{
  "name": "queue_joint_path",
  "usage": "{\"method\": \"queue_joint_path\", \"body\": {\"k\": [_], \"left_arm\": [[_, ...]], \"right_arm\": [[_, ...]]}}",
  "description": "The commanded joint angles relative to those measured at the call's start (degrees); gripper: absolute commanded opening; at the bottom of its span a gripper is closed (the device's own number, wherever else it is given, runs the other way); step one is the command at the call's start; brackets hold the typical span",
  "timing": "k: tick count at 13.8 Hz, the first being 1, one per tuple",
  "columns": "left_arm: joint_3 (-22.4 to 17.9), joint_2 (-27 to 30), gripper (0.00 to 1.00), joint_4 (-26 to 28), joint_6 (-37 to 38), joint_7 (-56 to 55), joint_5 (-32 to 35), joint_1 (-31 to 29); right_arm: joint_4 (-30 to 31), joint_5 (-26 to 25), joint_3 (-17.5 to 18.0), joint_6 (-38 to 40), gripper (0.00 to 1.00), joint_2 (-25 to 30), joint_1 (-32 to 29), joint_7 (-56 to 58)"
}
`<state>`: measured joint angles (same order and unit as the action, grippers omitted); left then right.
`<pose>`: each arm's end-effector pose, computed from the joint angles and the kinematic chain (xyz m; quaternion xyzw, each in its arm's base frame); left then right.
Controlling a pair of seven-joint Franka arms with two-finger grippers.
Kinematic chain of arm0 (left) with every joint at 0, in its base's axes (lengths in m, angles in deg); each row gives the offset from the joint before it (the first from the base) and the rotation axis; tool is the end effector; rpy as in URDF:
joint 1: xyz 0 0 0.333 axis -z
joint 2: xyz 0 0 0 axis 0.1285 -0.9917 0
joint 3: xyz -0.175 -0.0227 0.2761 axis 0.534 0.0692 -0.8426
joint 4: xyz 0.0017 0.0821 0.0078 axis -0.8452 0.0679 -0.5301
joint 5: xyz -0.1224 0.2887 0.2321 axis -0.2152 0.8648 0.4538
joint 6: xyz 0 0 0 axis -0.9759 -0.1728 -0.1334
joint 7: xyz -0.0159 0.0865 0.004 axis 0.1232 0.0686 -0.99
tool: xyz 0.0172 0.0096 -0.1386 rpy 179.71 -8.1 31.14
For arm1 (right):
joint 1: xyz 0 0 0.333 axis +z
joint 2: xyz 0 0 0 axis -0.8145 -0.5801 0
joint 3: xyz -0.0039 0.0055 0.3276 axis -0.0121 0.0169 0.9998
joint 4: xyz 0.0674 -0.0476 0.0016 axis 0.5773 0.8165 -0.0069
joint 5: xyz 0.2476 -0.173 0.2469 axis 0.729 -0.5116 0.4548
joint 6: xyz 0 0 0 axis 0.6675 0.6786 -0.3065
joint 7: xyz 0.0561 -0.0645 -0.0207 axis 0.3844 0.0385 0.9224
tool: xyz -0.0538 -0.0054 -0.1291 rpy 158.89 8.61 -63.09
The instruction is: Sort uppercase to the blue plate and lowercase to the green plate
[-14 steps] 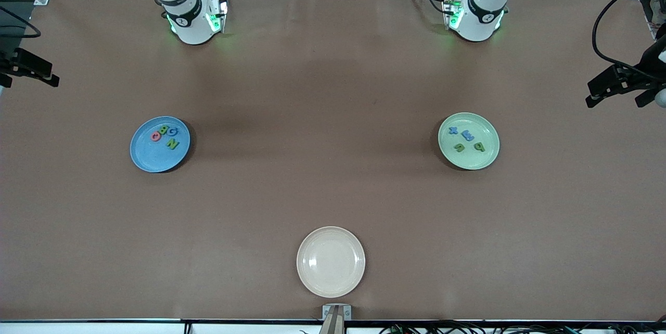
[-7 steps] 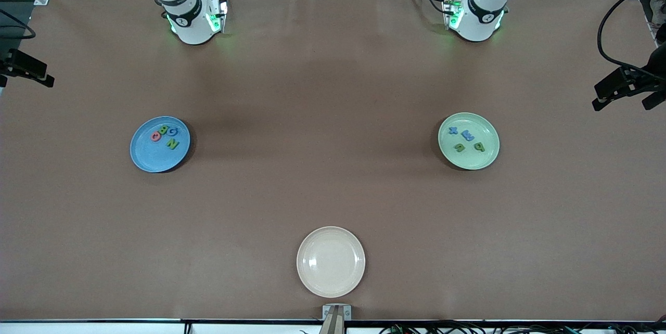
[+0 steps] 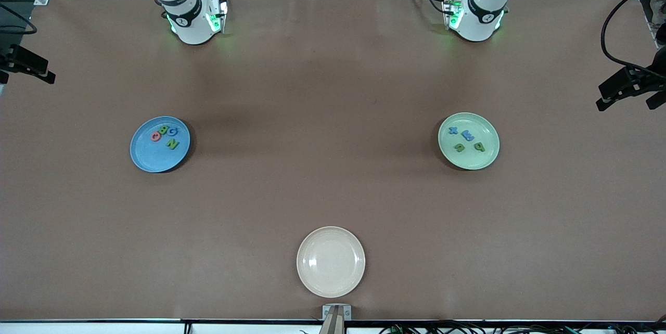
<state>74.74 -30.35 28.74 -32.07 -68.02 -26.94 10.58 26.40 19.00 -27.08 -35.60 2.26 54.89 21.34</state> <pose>0.5555 0.0218 0.6138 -0.9982 -0.0069 -0.0598 0.0081 0.5118 -0.0709 0.6208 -0.9993 0.0073 0.0375 0.0027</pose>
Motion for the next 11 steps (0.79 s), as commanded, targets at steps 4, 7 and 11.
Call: {"method": "queue_joint_path", "body": {"k": [4,7,11], "left_arm": [[-0.1,-0.1,1.00,-1.2,0.2,-0.2,-0.6,0.1],[0.0,0.1,1.00,-1.2,0.2,-0.4,-0.3,0.1],[0.0,0.1,1.00,-1.2,0.1,-0.2,-0.1,0.1]], "right_arm": [[2.1,-0.2,0.6,-0.8,1.00,2.2,-0.7,0.3],[4.2,0.1,0.6,-1.2,1.00,3.6,-0.7,0.3],[5.5,0.2,0.6,-2.5,1.00,4.5,-0.7,0.3]]}}
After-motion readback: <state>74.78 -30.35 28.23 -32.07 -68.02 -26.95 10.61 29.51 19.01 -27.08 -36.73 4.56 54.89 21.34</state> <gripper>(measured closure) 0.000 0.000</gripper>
